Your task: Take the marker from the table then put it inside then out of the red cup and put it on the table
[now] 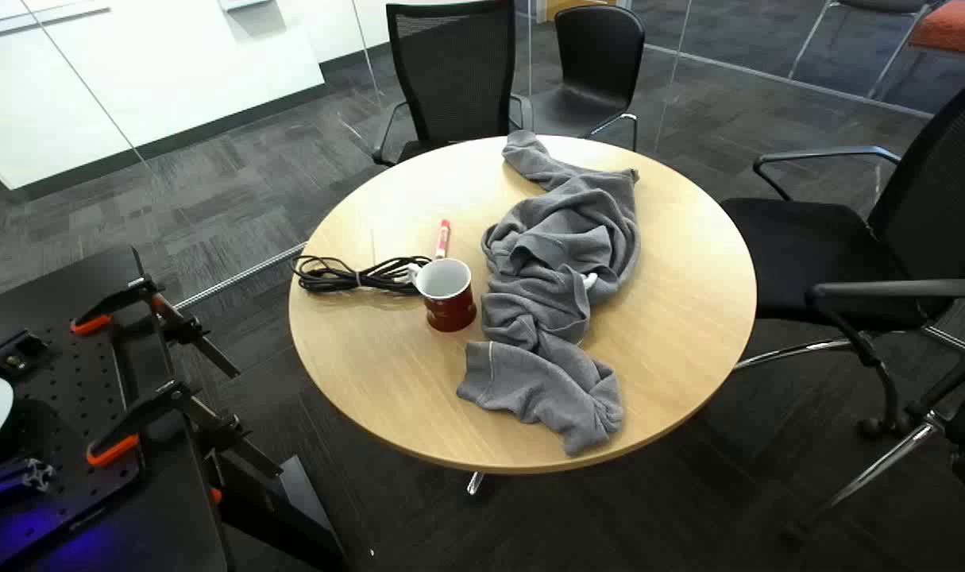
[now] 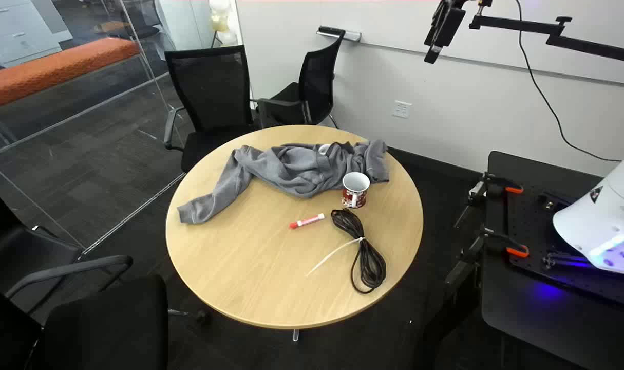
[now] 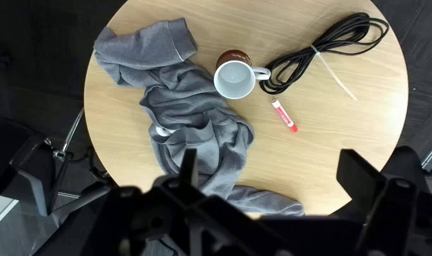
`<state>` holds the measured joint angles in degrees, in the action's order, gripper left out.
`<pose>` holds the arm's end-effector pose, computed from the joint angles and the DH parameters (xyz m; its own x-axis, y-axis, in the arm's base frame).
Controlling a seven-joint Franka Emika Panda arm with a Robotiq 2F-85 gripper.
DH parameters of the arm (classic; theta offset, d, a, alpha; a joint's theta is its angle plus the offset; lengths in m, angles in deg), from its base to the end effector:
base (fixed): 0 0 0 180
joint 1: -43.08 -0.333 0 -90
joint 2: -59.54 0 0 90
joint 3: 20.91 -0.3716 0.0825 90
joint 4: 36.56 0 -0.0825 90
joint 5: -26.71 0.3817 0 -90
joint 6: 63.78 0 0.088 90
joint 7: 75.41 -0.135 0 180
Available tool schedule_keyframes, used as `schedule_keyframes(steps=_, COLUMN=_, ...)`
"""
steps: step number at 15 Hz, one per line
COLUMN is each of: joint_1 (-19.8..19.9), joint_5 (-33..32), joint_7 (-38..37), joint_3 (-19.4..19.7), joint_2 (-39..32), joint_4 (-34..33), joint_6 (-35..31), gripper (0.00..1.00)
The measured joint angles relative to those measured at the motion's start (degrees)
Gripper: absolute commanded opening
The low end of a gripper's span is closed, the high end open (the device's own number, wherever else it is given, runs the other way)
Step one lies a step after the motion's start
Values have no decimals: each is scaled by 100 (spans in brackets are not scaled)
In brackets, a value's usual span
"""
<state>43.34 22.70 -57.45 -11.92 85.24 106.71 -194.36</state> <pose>0.4003 -0.0726 0.4859 0.9564 0.2001 0.2126 0.1910 -0.9796 0.0627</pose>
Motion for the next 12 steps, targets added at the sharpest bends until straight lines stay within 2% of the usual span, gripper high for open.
schedule_keyframes(steps=12, joint_1=-20, joint_5=2, joint_7=10, joint_3=-61, joint_2=-4, joint_4=-4, joint_6=-55, gripper=100)
